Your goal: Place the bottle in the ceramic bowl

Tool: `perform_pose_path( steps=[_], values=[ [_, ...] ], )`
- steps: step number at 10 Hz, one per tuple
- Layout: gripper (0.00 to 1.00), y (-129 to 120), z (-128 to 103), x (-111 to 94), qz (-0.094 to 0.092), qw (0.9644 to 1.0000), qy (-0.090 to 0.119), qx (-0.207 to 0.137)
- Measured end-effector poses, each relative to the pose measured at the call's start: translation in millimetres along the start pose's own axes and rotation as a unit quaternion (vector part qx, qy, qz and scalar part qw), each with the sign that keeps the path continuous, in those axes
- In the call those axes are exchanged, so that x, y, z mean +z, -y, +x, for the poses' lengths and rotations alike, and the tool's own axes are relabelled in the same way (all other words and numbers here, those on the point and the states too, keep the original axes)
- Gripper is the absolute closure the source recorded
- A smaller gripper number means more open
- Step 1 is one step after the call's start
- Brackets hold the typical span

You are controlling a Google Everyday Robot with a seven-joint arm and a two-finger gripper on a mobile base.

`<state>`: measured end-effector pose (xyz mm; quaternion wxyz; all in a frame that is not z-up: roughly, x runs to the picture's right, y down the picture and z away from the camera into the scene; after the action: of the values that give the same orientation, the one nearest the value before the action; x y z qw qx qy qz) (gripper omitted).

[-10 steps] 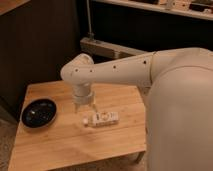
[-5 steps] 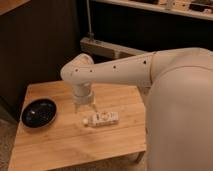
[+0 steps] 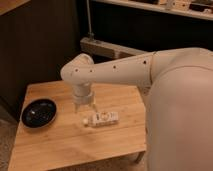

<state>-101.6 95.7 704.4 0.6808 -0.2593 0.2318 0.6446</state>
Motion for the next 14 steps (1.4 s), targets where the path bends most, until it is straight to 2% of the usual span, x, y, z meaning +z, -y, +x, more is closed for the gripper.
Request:
perform_pose_path(
  steps=[3,5,7,10,12,13,14],
  values=[
    [0.35,1.0,-0.3,-0.2,0.0,1.0,0.0,0.001],
    [0.35,7.0,-5.0,-4.6,-0.004,0.9999,0.011,0.01],
    [0.35,29.5,-32.0,-9.3,-0.013,0.9992,0.026,0.028],
    [0.35,79.2,-83.8,-12.9,-0.04,0.9976,0.038,0.042],
    [0.35,95.6,-103.1,-15.7,-0.07,0.9955,0.064,-0.005],
    [0.35,101.9,-109.1,-20.5,-0.088,0.9897,0.088,-0.071],
    [0.35,104.4,-109.3,-24.2,-0.101,0.9805,0.106,-0.132]
  ],
)
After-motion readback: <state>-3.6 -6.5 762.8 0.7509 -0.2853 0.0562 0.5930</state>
